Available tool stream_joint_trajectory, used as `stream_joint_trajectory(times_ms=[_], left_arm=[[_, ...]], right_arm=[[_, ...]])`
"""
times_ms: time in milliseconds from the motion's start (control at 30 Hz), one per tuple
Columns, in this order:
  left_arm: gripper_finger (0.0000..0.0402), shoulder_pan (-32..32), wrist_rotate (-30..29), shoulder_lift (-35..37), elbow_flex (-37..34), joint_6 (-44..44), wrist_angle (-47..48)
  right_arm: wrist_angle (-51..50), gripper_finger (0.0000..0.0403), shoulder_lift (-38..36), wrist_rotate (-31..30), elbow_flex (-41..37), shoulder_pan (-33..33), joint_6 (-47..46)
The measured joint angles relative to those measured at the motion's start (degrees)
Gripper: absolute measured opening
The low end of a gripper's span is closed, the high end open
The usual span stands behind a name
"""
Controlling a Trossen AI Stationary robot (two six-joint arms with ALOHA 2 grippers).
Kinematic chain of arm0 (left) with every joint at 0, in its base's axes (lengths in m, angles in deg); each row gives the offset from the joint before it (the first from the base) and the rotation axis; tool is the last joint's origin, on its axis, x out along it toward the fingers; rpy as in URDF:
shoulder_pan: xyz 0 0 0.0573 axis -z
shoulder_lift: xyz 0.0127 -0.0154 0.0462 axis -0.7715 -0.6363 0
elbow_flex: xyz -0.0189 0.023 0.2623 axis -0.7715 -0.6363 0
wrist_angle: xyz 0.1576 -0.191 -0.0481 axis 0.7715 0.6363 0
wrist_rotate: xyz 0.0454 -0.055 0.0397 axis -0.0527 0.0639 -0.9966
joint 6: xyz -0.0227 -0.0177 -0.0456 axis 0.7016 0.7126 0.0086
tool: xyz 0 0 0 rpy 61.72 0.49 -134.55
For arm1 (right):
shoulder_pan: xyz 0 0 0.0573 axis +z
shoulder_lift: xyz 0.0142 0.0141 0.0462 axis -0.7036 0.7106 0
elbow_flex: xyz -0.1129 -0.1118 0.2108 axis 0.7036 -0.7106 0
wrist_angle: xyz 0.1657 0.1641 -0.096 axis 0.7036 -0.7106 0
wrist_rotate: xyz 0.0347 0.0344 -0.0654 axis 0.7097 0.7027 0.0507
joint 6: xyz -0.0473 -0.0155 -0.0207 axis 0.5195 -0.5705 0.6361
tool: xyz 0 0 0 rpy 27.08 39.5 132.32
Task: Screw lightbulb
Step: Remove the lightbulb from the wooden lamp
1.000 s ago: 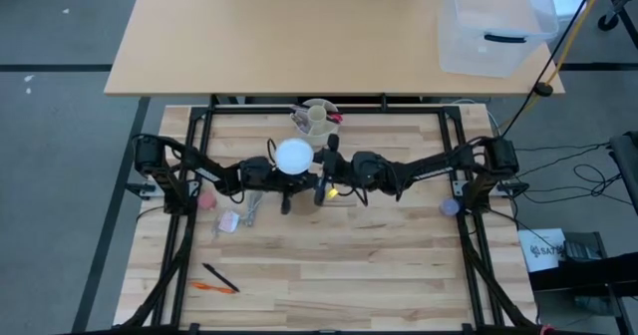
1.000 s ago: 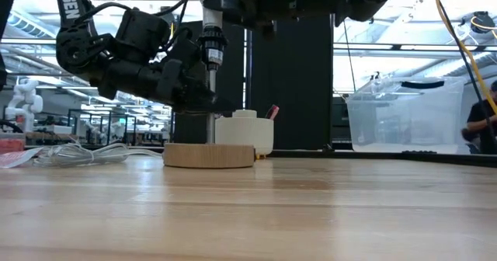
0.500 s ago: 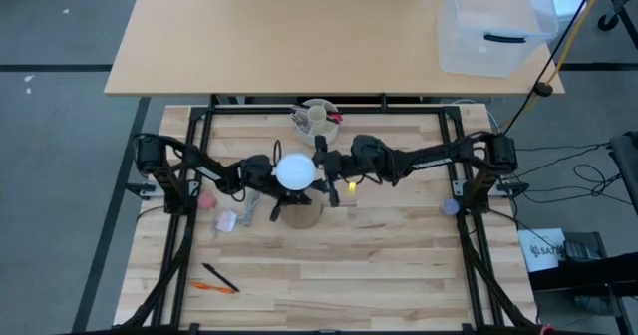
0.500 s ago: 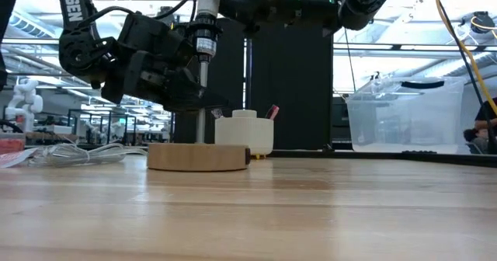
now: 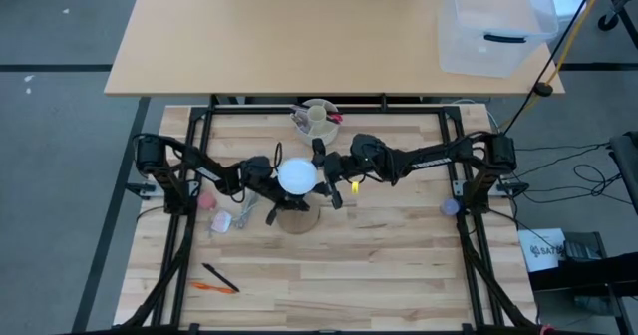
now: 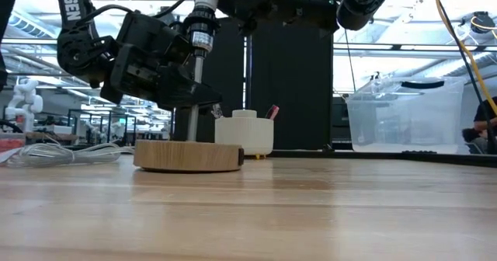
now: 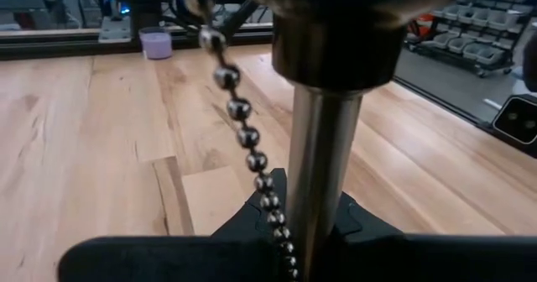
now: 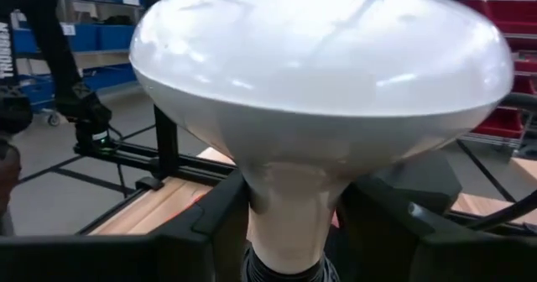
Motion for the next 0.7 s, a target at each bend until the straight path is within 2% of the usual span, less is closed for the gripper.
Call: stream_joint_trajectory(times_ms=[333,600,700], left_arm=[[0.0023,0.0,-3.07,0.04,-0.06,-0.04,0.36],[0.0023,0.02,-5.15,0.04,0.05,0.57,0.34],[0.0023,0.04,-5.92,0.04,0.05,0.62,0.34]], right_arm=[[-0.59,0.0262,-0.33,-1.08,0.13,0.5,-1.28],[-4.76,0.0271,-2.37,-1.54,0.2,0.68,-1.59],[-6.78,0.0271,-3.13,-4.16,0.2,0.93,-1.15]])
